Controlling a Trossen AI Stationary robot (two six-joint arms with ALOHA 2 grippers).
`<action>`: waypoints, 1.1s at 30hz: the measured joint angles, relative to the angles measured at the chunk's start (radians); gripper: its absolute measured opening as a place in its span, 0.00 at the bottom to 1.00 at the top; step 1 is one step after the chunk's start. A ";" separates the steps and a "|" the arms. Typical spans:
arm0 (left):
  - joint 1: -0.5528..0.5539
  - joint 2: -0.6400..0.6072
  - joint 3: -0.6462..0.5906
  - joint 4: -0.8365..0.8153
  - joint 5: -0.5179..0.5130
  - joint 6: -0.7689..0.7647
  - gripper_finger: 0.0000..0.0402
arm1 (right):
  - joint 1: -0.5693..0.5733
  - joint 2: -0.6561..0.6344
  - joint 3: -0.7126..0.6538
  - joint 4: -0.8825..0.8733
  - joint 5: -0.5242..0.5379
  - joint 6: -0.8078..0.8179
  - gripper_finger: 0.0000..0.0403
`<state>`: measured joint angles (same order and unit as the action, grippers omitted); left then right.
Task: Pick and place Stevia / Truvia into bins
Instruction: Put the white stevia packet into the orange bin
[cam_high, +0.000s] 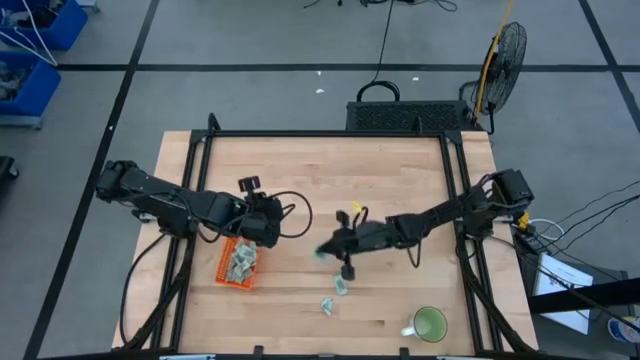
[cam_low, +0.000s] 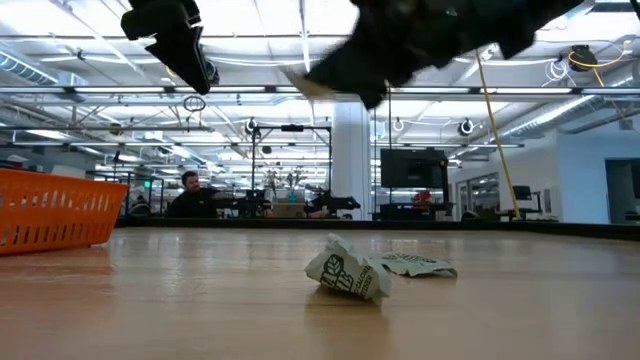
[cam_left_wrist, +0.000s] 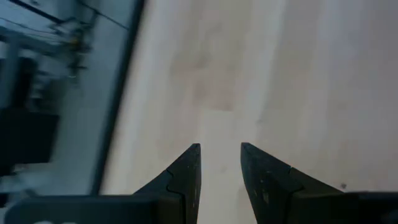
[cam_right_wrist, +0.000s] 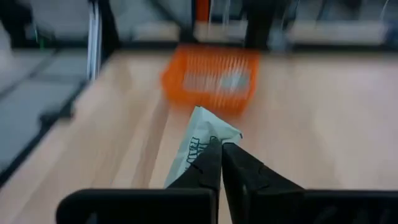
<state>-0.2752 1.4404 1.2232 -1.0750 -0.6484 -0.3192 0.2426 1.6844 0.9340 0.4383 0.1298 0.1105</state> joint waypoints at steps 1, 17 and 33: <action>0.003 -0.008 0.000 -0.014 -0.025 0.004 0.30 | -0.014 0.000 0.000 0.061 0.000 -0.029 0.01; 0.154 -0.252 0.000 -0.087 -0.361 -0.102 0.30 | -0.121 0.417 0.439 0.269 -0.107 -0.182 0.00; 0.196 -0.289 0.000 -0.081 -0.293 -0.136 0.30 | -0.159 0.753 0.816 0.221 -0.212 -0.172 0.05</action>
<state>-0.0789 1.1519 1.2232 -1.1563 -0.9411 -0.4551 0.0840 2.4373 1.7500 0.6589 -0.0822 -0.0612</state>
